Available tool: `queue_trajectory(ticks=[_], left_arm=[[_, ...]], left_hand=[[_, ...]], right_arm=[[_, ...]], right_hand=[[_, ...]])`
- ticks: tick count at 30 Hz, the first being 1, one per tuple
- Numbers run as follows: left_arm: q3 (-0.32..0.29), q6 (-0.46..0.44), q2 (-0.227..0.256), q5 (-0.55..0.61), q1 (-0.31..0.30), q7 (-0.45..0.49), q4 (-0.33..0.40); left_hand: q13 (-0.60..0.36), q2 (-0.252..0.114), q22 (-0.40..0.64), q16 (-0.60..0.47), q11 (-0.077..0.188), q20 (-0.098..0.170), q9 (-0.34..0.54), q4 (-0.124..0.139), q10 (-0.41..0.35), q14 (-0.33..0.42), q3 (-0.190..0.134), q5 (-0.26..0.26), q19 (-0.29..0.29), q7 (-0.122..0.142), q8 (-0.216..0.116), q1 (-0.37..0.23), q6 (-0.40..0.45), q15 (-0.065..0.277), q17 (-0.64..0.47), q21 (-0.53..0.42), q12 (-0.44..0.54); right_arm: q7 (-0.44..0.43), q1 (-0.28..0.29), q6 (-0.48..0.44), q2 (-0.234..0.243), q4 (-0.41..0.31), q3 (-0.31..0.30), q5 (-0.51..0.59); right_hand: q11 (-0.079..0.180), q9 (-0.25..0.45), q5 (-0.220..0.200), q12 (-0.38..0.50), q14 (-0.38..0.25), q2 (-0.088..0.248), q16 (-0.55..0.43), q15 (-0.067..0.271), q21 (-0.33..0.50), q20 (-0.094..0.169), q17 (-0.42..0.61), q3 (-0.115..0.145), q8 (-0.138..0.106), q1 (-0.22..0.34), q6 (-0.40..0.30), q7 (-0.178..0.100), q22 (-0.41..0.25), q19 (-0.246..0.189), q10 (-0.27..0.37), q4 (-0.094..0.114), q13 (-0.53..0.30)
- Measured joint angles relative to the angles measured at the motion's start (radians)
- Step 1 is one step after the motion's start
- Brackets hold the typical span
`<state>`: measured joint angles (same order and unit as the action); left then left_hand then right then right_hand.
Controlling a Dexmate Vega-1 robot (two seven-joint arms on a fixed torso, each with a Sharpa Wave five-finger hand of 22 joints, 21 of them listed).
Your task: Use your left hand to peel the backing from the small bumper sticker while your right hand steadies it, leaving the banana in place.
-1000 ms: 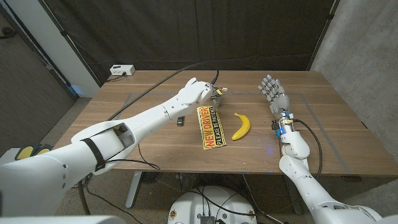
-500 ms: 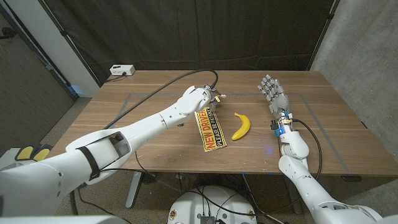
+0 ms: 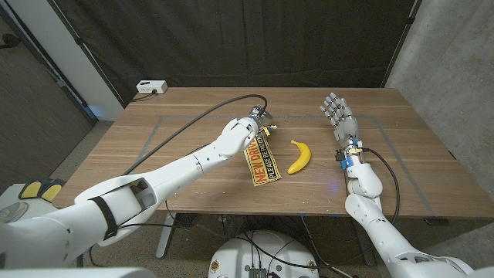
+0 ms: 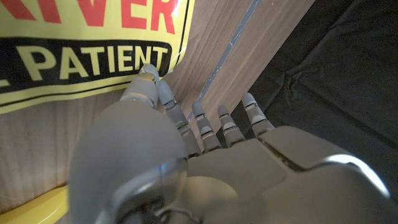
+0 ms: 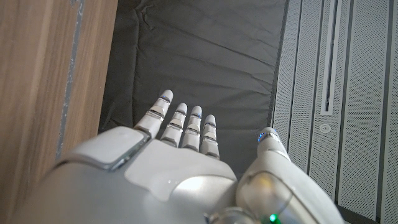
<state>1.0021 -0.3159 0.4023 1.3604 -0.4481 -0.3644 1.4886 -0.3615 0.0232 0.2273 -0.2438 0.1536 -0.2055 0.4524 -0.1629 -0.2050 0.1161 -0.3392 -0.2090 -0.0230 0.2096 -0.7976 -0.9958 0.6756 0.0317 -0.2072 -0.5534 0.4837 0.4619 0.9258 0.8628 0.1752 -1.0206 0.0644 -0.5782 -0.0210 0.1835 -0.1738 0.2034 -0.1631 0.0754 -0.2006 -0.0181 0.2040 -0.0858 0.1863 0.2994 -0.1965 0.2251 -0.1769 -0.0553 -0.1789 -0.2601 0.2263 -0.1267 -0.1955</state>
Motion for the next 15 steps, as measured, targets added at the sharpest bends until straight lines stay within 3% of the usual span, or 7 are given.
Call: queue_trajectory(ticks=[3,9,15], left_arm=[[-0.014,-0.008,0.004,0.006,-0.022,0.029,0.015],[-0.037,-0.026,0.009,0.009,-0.056,0.113,0.033],[-0.055,-0.035,0.016,0.009,-0.081,0.199,0.05]], left_hand=[[0.004,-0.005,0.0,0.004,0.001,0.0,-0.002,0.003,-0.001,0.003,-0.003,0.0,0.0,-0.002,-0.011,-0.005,0.017,-0.009,-0.005,-0.004,0.0],[0.018,-0.023,0.0,-0.004,0.047,-0.005,-0.053,0.005,-0.109,0.067,-0.021,0.024,0.028,-0.032,-0.064,-0.03,0.165,0.006,-0.009,-0.031,0.023],[0.028,-0.025,-0.005,-0.012,0.059,-0.002,-0.099,0.008,-0.152,0.095,-0.028,0.029,0.052,-0.033,-0.082,-0.038,0.167,0.009,-0.012,-0.043,0.024]], right_arm=[[-0.004,0.001,0.0,0.001,-0.002,0.002,0.0],[-0.008,0.0,0.0,0.001,-0.001,0.005,-0.005],[-0.009,-0.001,0.0,0.0,-0.001,0.006,-0.008]], right_hand=[[0.0,0.0,0.0,0.0,0.0,0.0,0.0,0.0,0.0,0.0,0.0,0.0,0.0,0.0,0.0,0.0,0.0,0.0,0.0,0.0,0.0],[0.0,0.0,0.0,0.0,0.0,0.0,0.0,0.0,0.0,0.0,0.0,0.0,0.0,0.0,0.0,0.0,0.0,0.0,0.0,0.0,0.0],[0.0,0.0,0.0,0.0,0.0,0.0,0.0,0.0,0.0,0.0,0.0,0.0,0.0,0.0,0.0,0.0,0.0,0.0,0.0,0.0,0.0]])
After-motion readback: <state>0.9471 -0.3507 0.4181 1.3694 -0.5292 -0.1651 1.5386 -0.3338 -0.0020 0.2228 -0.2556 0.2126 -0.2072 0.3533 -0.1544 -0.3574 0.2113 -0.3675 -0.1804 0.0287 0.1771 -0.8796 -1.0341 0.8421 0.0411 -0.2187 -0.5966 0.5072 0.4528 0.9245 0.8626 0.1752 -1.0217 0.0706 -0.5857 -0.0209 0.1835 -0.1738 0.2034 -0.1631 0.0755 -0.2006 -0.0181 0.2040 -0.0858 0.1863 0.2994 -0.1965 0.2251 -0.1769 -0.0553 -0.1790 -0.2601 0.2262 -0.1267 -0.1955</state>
